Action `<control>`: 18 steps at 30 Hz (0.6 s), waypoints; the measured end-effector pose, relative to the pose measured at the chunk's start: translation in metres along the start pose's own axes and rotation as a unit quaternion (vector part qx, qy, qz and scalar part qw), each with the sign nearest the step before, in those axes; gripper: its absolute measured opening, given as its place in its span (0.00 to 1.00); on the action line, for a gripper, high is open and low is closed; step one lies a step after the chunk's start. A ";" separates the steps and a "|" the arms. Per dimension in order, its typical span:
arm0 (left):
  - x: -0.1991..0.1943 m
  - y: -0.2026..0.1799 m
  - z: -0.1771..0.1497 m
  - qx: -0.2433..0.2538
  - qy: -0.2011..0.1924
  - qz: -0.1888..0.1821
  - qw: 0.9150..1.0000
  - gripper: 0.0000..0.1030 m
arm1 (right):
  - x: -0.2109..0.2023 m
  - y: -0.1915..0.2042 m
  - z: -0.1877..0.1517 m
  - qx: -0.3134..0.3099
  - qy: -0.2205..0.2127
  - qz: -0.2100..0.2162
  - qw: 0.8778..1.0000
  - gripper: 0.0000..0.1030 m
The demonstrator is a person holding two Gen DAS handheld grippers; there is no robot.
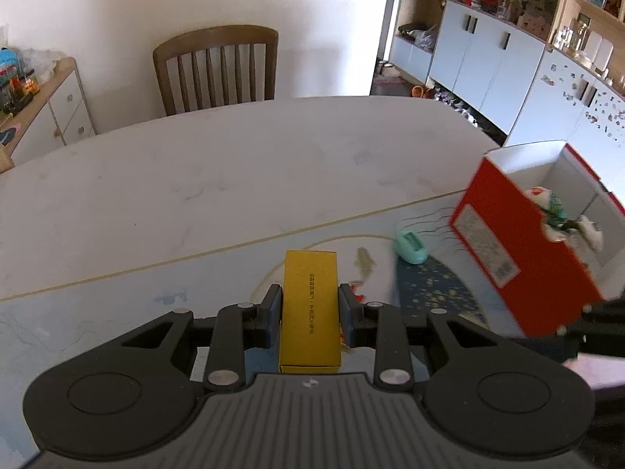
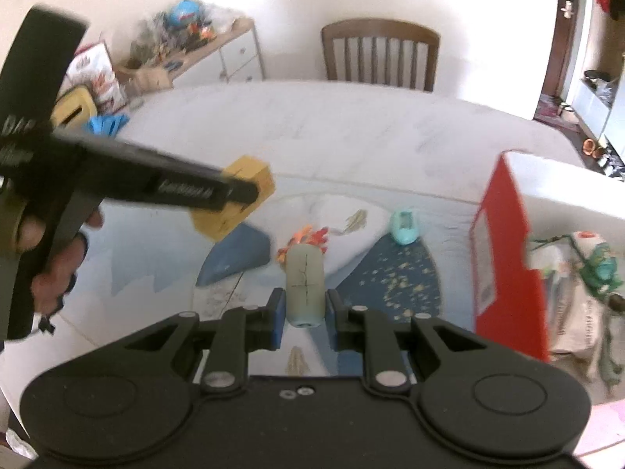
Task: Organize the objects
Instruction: 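Carry the yellow box and green cylinder over the red-and-white box with both tools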
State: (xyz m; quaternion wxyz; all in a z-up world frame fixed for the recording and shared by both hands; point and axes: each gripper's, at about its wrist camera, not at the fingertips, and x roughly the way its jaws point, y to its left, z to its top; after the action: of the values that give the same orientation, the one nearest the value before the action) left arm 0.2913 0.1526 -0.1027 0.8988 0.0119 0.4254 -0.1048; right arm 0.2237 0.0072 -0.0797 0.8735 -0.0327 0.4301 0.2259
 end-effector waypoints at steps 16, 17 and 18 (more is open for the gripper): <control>-0.057 -0.084 0.005 0.026 -0.011 -0.031 0.999 0.29 | -0.072 -0.070 -0.013 0.060 -0.055 -0.047 0.996 0.19; -0.057 -0.089 0.005 0.027 -0.011 -0.034 0.999 0.29 | -0.075 -0.076 -0.013 0.064 -0.058 -0.049 0.995 0.19; -0.058 -0.095 0.007 0.029 -0.011 -0.036 0.999 0.29 | -0.078 -0.082 -0.014 0.066 -0.061 -0.052 0.995 0.19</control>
State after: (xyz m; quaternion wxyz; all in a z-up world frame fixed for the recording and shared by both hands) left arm 0.2418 0.0695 -0.0476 0.8985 0.0209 0.4120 -0.1498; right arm 0.2067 -0.0979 -0.0403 0.9088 0.0166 0.3878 0.1528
